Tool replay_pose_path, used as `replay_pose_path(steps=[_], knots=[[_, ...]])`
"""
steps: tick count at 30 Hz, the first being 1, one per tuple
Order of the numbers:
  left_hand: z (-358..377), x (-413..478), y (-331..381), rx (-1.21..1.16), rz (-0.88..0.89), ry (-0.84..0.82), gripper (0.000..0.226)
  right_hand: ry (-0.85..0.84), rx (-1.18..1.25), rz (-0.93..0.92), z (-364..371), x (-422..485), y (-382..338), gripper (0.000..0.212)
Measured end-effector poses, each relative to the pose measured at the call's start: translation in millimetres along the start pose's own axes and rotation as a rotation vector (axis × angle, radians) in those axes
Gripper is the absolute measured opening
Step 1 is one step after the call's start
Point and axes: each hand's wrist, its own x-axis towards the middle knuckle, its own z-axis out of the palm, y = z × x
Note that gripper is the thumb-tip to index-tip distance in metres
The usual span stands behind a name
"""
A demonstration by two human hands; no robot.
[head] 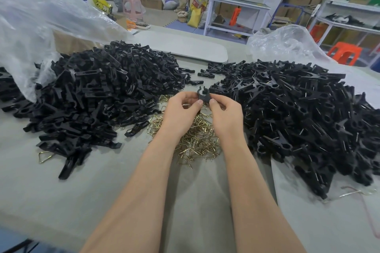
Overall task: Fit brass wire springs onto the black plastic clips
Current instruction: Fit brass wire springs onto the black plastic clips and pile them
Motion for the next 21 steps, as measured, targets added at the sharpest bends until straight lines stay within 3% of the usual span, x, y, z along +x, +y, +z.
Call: replay_pose_path(steps=[8,15,18,21], knots=[[-5,-1,1,-0.019,0.039,-0.017,0.01,-0.078,0.063,0.009,-2,-3,-4,0.025],[-11,-1,4,-0.173,-0.026,-0.087,0.018,-0.273,0.425,0.157,-13,-1,-6,0.022],[-13,0,5,-0.334,-0.095,-0.191,0.017,-0.272,0.606,0.265,-15,0,-10,0.014],[-16,0,9,-0.572,-0.128,-0.139,0.01,-0.192,0.569,0.289,-13,1,-12,0.009]])
